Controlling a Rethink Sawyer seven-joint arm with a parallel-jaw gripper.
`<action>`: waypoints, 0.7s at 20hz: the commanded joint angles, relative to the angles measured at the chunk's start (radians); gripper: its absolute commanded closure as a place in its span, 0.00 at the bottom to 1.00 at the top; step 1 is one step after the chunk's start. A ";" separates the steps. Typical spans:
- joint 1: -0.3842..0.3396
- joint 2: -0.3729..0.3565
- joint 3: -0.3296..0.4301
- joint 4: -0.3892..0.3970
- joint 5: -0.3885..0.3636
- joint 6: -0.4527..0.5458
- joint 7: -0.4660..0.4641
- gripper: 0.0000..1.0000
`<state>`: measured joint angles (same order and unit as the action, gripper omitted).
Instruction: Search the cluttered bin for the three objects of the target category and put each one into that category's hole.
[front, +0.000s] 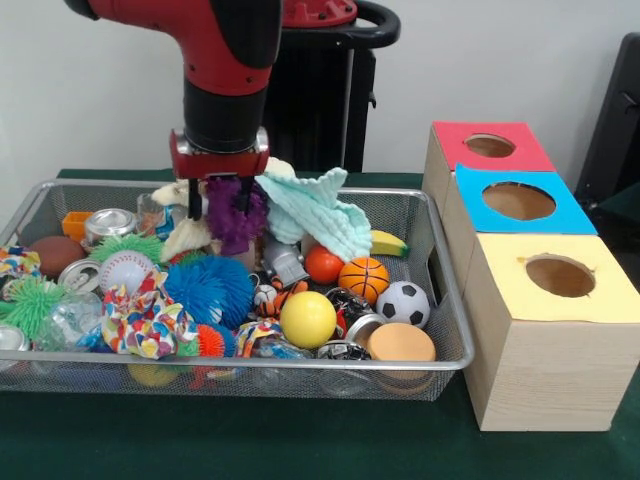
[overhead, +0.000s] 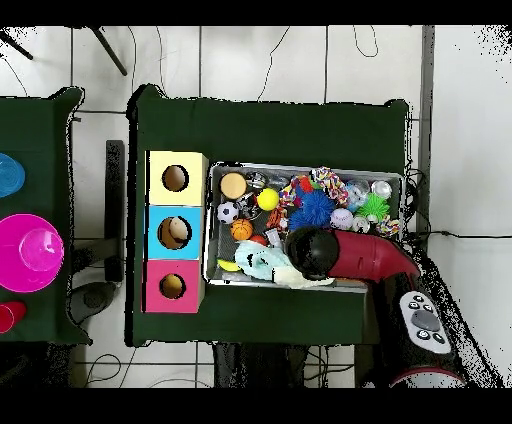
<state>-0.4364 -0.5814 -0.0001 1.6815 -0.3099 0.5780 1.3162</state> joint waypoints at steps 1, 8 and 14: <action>-0.086 0.029 0.158 0.056 -0.041 -0.137 -0.006 0.00; -0.092 0.022 0.148 -0.010 -0.097 -0.217 -0.003 0.00; -0.120 0.004 0.204 -0.039 -0.174 -0.251 -0.080 0.00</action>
<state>-0.5227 -0.5819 0.0752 1.6817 -0.3852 0.3783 1.3162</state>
